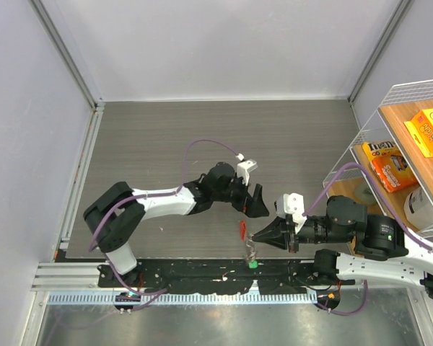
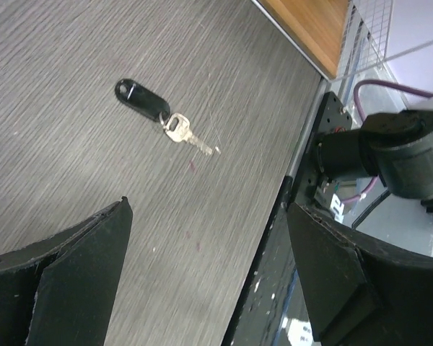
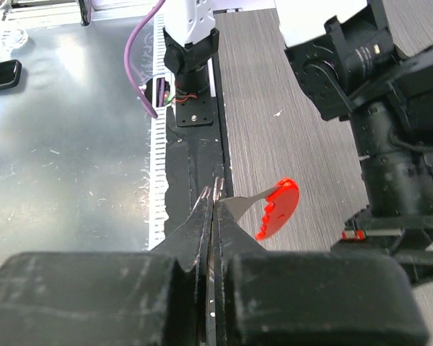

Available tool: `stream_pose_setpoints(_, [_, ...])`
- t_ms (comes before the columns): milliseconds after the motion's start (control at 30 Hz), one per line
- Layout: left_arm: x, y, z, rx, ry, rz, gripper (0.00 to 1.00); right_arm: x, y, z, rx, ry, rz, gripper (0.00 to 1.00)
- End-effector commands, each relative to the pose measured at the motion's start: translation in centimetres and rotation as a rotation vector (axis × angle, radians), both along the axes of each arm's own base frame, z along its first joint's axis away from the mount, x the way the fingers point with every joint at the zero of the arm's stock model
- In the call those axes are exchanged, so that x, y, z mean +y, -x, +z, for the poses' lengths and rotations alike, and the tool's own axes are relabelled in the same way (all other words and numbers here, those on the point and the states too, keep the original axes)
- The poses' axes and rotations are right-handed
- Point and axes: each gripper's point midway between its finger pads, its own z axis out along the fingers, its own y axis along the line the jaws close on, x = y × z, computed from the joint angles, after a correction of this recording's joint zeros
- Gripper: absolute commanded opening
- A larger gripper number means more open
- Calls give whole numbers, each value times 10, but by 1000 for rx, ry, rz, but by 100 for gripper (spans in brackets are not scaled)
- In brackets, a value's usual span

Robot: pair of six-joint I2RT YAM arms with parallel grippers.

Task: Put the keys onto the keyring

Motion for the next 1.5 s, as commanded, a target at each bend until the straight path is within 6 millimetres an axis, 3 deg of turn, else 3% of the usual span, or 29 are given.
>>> stream_pose_setpoints(0, [-25,-6,3,57,-18,33,95,0,1,25,12,-87,-13,6])
stream_pose_setpoints(200, [-50,-5,-20,125,-109,21,92,-4,0,20,12,-73,-24,6])
stream_pose_setpoints(467, [-49,-8,-56,204,-259,67,89,-10,2,19,-1,-89,-20,6])
stream_pose_setpoints(1467, [-75,0,-97,331,-359,73,63,-16,0,12,-12,-138,-40,6])
